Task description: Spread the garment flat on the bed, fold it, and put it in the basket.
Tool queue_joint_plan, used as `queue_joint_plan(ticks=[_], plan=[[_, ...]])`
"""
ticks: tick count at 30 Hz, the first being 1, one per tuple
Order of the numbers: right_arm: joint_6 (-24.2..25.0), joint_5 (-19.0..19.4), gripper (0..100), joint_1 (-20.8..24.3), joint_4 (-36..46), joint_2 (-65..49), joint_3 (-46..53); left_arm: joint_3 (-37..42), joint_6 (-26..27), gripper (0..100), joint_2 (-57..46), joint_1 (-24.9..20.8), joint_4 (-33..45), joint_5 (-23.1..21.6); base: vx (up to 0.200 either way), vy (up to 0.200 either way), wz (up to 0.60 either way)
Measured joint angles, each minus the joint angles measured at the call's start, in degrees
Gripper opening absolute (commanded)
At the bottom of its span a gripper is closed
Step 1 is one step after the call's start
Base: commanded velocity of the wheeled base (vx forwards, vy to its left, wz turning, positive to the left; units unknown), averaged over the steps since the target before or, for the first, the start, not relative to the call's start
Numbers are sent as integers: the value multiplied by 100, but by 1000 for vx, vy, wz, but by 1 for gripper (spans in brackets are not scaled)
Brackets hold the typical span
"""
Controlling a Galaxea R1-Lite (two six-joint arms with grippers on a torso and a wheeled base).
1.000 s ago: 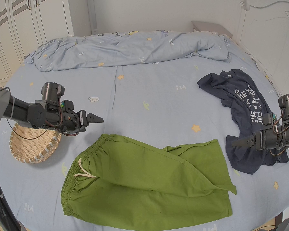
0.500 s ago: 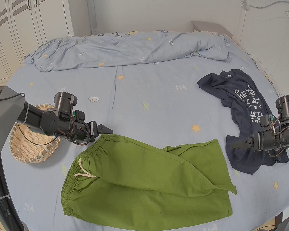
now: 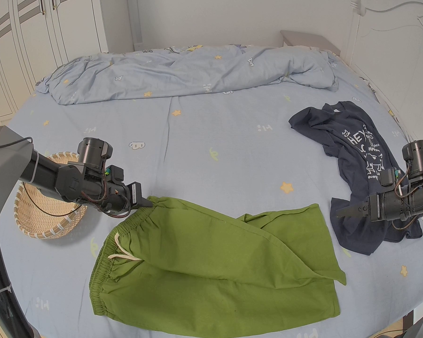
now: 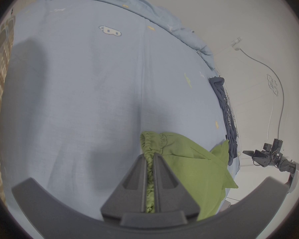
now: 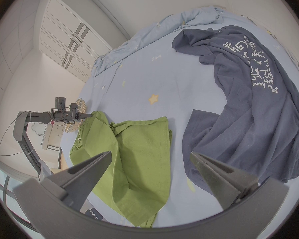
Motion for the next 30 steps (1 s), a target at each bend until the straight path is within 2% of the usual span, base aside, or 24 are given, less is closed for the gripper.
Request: queue_joint_plan(ticks=[10, 16, 23, 30], plan=[[-11, -1, 100, 21, 1, 67, 13, 83, -38, 0, -513, 262, -2, -4, 0, 0, 0], [-77, -15, 100, 178, 4, 212, 155, 143, -32, 0, -789, 430, -18, -1, 0, 0, 0], [-173, -34, 100, 272, 4, 425, 341, 190, 6, 0, -857, 410, -29, -1, 0, 0, 0], [-285, -23, 100, 60, -7, 728, 488, 279, 26, 0, -877, 355, -55, 0, 0, 0, 0]])
